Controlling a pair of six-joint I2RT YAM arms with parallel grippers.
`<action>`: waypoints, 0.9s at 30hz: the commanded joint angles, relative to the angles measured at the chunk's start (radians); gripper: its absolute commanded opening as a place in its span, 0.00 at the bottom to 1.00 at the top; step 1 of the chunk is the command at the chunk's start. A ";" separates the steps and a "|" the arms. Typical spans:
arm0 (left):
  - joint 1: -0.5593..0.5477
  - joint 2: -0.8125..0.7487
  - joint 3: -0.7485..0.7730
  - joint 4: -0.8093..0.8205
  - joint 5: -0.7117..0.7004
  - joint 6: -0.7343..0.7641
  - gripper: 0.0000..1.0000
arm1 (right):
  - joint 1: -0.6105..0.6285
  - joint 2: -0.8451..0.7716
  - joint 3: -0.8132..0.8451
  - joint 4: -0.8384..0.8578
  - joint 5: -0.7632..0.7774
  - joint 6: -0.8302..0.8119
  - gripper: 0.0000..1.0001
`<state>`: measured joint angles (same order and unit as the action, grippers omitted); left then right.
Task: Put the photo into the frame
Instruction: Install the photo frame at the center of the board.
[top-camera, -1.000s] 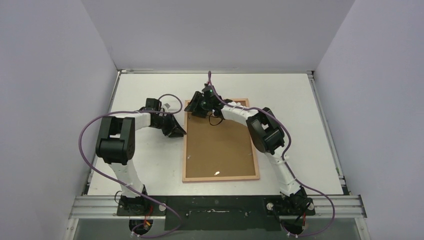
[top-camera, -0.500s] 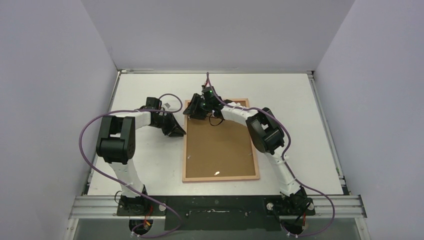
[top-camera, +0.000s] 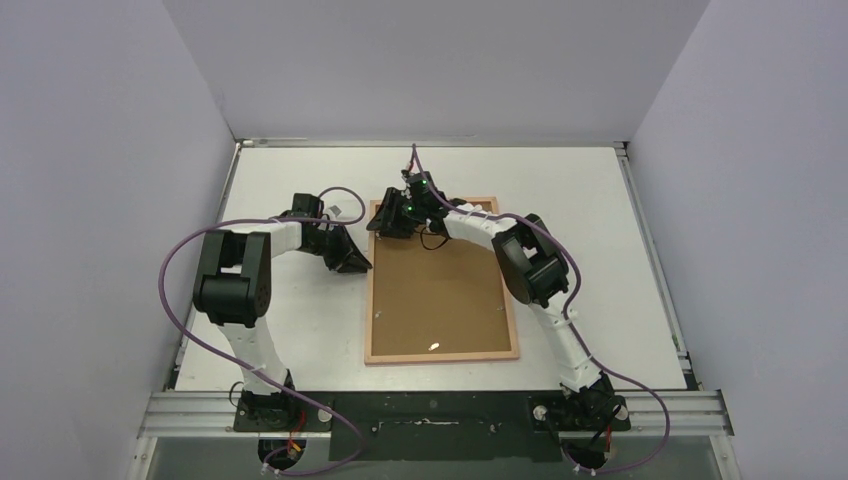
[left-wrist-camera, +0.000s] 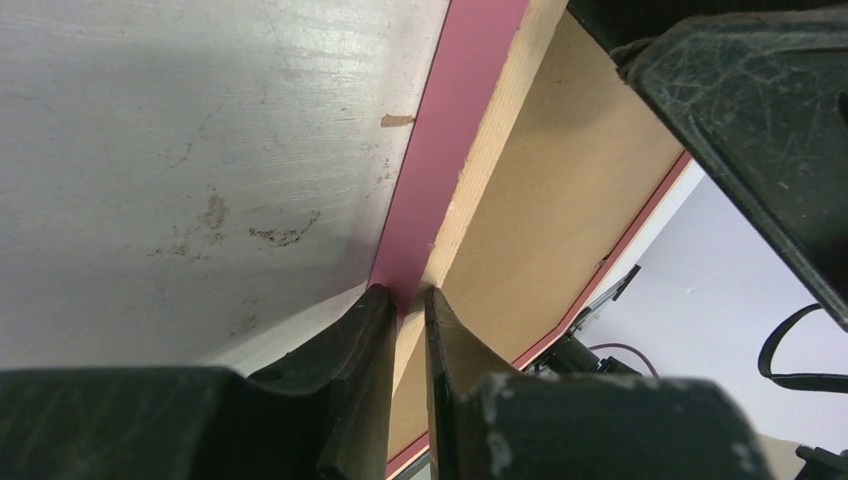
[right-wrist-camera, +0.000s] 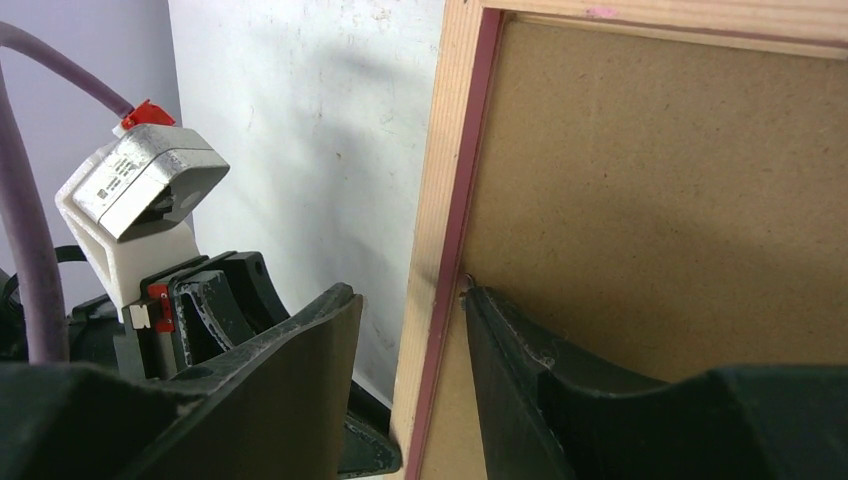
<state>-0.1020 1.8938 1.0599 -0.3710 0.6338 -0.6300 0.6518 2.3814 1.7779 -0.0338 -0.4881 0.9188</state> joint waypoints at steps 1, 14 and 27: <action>0.000 0.046 0.012 -0.007 -0.111 0.037 0.13 | 0.014 0.046 0.020 -0.032 -0.069 -0.056 0.45; -0.001 0.057 0.024 -0.023 -0.115 0.047 0.13 | 0.012 0.062 0.038 0.005 -0.144 -0.127 0.45; -0.001 0.063 0.031 -0.032 -0.118 0.050 0.12 | 0.014 0.065 0.029 -0.046 -0.178 -0.191 0.45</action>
<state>-0.1009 1.9087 1.0840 -0.4023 0.6388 -0.6163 0.6399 2.4165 1.8130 -0.0101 -0.6098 0.7715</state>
